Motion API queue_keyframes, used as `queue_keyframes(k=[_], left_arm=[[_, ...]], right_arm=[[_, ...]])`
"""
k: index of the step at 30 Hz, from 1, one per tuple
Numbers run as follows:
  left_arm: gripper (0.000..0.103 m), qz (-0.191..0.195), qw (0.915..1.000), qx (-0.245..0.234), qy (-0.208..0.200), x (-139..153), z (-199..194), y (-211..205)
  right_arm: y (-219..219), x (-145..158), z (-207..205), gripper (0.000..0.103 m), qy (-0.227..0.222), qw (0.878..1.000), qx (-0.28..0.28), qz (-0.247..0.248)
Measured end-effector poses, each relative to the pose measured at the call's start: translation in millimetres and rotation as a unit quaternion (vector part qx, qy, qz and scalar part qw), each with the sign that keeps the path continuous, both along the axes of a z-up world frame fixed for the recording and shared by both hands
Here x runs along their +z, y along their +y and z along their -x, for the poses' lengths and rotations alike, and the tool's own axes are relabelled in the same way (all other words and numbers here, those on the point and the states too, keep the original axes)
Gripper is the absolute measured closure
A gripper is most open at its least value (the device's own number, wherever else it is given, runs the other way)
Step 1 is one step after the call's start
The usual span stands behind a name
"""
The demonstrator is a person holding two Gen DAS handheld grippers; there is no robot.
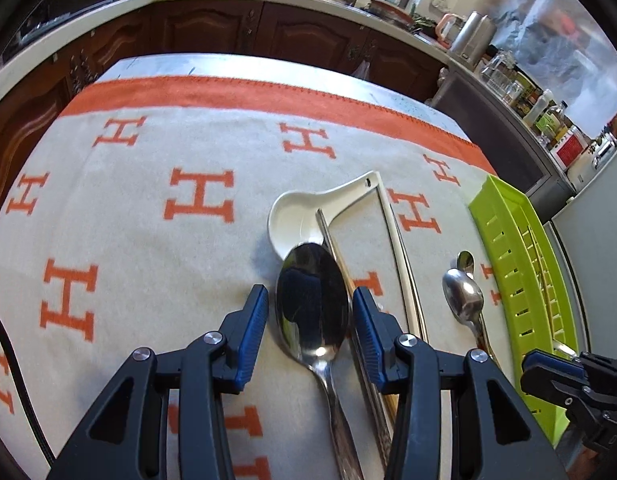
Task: Organize utensils
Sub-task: 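Grasp a steel spoon with the left tool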
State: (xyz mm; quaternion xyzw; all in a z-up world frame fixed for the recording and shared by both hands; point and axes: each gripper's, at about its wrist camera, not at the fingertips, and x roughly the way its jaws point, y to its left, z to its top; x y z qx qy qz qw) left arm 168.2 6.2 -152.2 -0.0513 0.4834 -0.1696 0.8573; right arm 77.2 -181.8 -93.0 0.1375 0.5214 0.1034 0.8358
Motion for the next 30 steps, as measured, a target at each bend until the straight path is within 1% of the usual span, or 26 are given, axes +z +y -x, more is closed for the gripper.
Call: queue_keyframes(k=[5,6,7,12,19,22,24,25,27,28,29,30], left_arm=[[0.061,-0.017,0.9981,-0.027,-0.053,-4,4,-8],[0.062,-0.016,0.9978,-0.036,-0.054,-3,3,-11],[0.069,-0.013,0.9977,-0.041,-0.052,-3,4,-11],[0.07,-0.003,0.9974,-0.049,-0.052,-2,5,-11],[0.071,0.003,0.9983,-0.033,-0.049,-2,8,-6],[0.07,0.021,0.9984,-0.033,-0.041,-3,7,-2],[0.066,0.054,0.9975,-0.035,-0.029,-4,6,5],[0.063,0.068,0.9967,-0.036,-0.024,-4,5,8],[0.063,0.107,0.9937,-0.032,-0.01,-6,2,18],[0.063,0.117,0.9927,-0.03,-0.006,-7,1,20],[0.07,0.129,0.9913,-0.025,0.0,-9,0,24],[0.078,0.129,0.9915,-0.017,0.003,-10,-1,26]], right_arm=[[4,-3,1,0.084,0.0,1.0,0.005,-0.001],[4,-5,0,0.084,0.001,1.0,0.005,-0.001],[4,-5,0,0.084,0.001,1.0,0.004,0.0],[5,-9,-1,0.084,0.002,1.0,0.0,-0.002],[7,-7,2,0.084,-0.005,1.0,0.001,0.002],[8,-7,1,0.084,-0.006,1.0,0.0,0.002],[7,-6,2,0.084,-0.006,1.0,-0.001,0.003],[7,-6,2,0.084,-0.006,1.0,-0.001,0.004],[7,-6,2,0.084,-0.006,1.0,0.0,0.005],[7,-6,2,0.084,-0.006,1.0,0.0,0.005],[7,-6,3,0.084,-0.006,1.0,0.0,0.006],[8,-6,3,0.084,-0.007,1.0,0.0,0.007]])
